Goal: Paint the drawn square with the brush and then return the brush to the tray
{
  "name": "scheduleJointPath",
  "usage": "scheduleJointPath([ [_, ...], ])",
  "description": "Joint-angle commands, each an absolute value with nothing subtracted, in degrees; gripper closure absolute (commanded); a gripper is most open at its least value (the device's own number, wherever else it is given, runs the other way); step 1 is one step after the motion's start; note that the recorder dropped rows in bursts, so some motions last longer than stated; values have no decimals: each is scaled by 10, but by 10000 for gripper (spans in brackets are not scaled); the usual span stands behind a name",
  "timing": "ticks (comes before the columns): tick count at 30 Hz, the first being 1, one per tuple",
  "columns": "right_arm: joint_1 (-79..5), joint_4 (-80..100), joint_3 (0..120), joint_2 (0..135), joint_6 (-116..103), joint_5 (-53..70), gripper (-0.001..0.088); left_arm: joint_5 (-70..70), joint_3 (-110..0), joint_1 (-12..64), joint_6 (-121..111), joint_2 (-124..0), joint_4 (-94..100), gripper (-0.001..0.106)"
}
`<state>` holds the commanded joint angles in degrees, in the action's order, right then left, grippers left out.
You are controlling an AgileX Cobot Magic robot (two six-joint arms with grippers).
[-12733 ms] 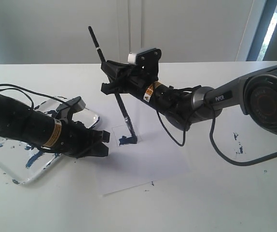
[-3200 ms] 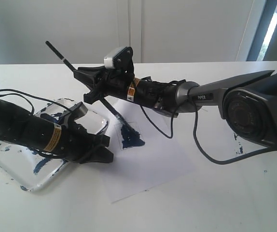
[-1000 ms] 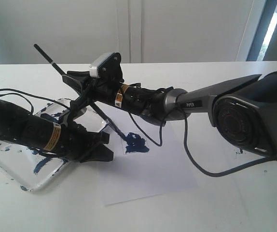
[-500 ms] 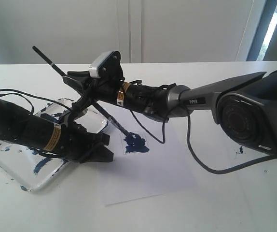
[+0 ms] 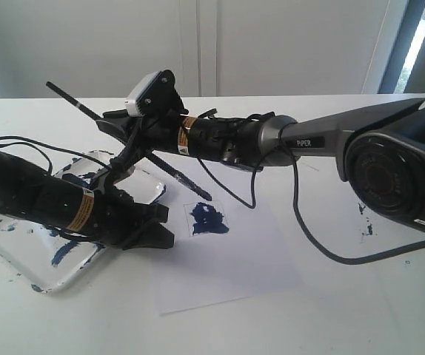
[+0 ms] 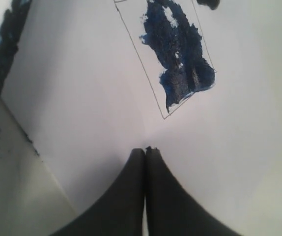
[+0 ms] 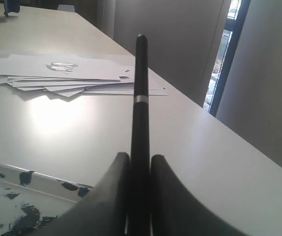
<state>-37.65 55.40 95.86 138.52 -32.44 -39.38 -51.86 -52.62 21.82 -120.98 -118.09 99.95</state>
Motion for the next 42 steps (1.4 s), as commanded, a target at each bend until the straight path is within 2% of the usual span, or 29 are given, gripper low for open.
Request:
scheduleJointPath([
  [15,-377,435,959,1445,-373,-549,868,-524,-526,218,-1210,-1181,999,1004],
  [27,-371,470,959,1439,-361,-490,868,-524,-526,218,-1210,-1181,999,1004],
  [42,-348,584,959,1425,-408,-499,868,-523,-526,218,-1210,-1181,999,1004],
])
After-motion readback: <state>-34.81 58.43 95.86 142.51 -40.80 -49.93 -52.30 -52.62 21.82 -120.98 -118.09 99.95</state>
